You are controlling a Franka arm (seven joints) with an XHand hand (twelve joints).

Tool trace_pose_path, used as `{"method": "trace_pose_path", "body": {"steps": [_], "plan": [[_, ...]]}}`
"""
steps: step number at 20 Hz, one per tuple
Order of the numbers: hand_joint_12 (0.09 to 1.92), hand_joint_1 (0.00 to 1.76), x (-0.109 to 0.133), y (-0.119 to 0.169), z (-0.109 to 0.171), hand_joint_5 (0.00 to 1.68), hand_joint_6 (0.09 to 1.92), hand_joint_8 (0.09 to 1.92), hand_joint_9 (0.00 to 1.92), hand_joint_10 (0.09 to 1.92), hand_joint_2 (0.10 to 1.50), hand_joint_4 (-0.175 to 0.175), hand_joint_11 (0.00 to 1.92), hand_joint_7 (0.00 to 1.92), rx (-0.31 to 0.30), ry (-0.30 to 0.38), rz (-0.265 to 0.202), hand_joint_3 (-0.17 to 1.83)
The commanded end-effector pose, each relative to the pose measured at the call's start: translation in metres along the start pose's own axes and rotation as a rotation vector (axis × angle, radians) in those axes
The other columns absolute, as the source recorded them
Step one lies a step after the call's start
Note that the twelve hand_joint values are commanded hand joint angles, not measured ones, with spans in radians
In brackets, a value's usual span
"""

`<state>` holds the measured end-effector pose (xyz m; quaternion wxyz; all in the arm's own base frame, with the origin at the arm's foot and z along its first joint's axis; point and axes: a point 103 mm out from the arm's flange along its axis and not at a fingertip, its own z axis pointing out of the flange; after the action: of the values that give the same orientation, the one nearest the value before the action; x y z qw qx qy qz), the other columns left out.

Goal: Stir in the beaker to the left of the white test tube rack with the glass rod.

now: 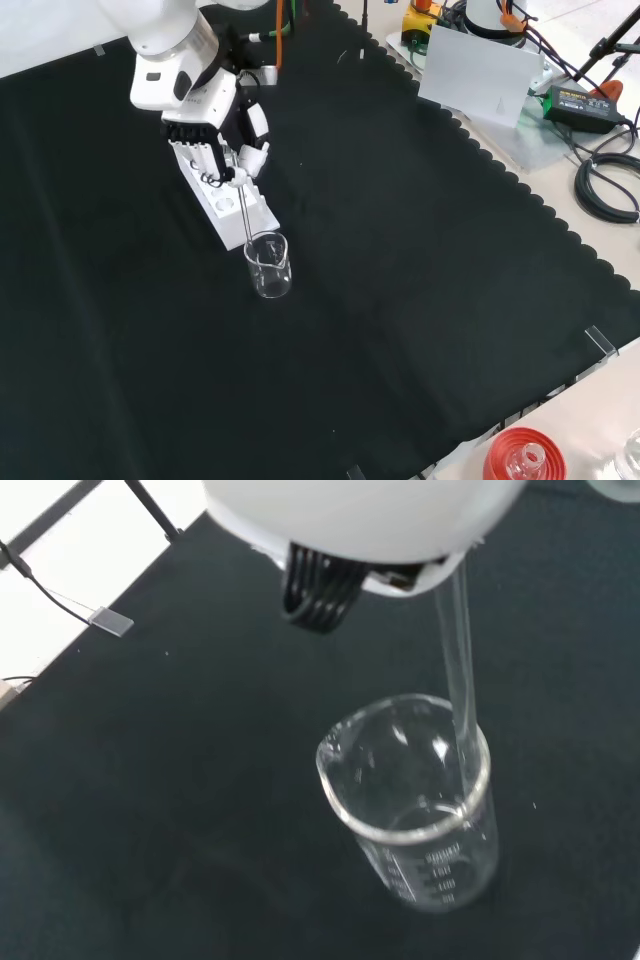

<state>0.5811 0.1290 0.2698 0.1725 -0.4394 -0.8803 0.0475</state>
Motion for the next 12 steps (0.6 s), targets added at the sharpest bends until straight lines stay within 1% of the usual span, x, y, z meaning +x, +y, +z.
{"method": "trace_pose_path", "body": {"steps": [1,4,7,12], "plan": [[0.74,1.32,-0.001,-0.023,0.003,1.11,0.85,0.95,1.69,0.56,0.57,-0.175,1.61,1.30,-0.010,0.008,0.028,0.89],[0.74,1.32,0.014,-0.021,0.004,1.11,0.85,0.96,1.69,0.56,0.57,-0.175,1.61,1.30,-0.015,0.001,0.016,0.89],[0.74,1.32,0.028,-0.014,0.005,1.11,0.85,0.96,1.69,0.56,0.57,-0.175,1.61,1.30,-0.013,0.005,0.000,0.88],[0.74,1.32,0.040,0.004,0.007,1.11,0.85,0.96,1.69,0.56,0.58,-0.175,1.61,1.30,0.001,-0.003,-0.030,0.88]]}}
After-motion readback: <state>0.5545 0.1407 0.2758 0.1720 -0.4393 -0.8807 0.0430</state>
